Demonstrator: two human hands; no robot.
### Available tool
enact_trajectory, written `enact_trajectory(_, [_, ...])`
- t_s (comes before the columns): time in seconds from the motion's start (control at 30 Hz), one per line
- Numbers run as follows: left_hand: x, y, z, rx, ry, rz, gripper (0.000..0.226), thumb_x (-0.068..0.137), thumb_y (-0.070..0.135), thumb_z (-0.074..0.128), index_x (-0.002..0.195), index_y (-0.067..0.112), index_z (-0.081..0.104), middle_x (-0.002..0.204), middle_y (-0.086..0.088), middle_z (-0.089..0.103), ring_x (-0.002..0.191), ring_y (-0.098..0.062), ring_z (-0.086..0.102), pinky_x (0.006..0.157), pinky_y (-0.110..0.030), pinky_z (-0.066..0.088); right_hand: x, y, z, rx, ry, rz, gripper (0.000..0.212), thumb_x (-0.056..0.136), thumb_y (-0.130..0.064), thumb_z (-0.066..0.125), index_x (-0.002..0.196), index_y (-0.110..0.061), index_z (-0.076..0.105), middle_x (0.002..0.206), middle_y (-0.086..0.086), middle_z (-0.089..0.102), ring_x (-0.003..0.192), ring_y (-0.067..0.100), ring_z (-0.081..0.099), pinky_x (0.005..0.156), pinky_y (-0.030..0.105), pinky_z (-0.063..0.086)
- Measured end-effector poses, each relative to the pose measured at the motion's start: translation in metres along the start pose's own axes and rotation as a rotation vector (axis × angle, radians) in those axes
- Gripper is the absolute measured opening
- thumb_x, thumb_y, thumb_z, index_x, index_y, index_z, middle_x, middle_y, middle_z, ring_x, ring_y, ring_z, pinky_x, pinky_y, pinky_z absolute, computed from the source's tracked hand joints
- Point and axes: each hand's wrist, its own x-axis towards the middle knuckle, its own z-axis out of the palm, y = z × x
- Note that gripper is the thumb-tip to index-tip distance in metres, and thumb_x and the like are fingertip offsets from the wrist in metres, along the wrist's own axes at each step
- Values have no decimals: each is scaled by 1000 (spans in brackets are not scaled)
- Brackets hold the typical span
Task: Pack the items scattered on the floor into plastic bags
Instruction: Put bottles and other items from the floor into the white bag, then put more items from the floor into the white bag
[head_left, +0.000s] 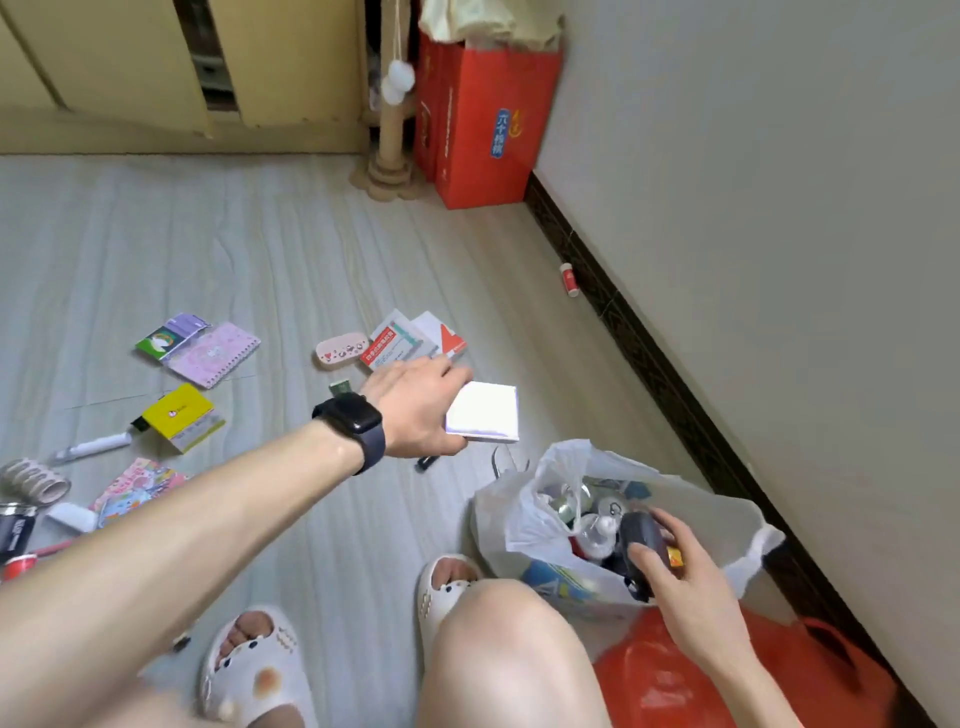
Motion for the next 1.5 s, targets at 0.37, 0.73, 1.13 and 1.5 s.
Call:
enact_trajectory(0.37, [40,111,47,-83,-70,63,65,76,61,62,126,25,45,115,0,55,107,-23,55,83,-36,47,127,48,-1,-561,-110,197,63,73,-70,44,105,-18,59,99,7,70,87,29,63,69,35,49])
enact_trajectory(0.73, [51,114,80,-93,-98,112,65,75,62,61,126,26,45,115,2,54,106,-21,55,83,-35,48,126,92,20,-410,-87,5,40,103,-32,39,135,-19,60,136,4,62,124,29,56,101,35,44])
enact_trajectory(1.13, [55,162,112,-218,-42,336,84,74,66,63,144,29,32,144,7,43,130,-17,43,104,-36,40,57,50,-34,414,128,21,29,95,-24,66,121,-32,57,94,-7,75,76,11,72,73,29,54])
enact_trajectory(1.5, [35,145,175,279,-331,493,23,92,25,55,106,28,72,164,-5,5,150,-30,-4,113,-61,-14,74,89,-13,-516,-149,-205,47,98,-23,49,140,-42,42,117,-5,58,109,23,56,86,38,47])
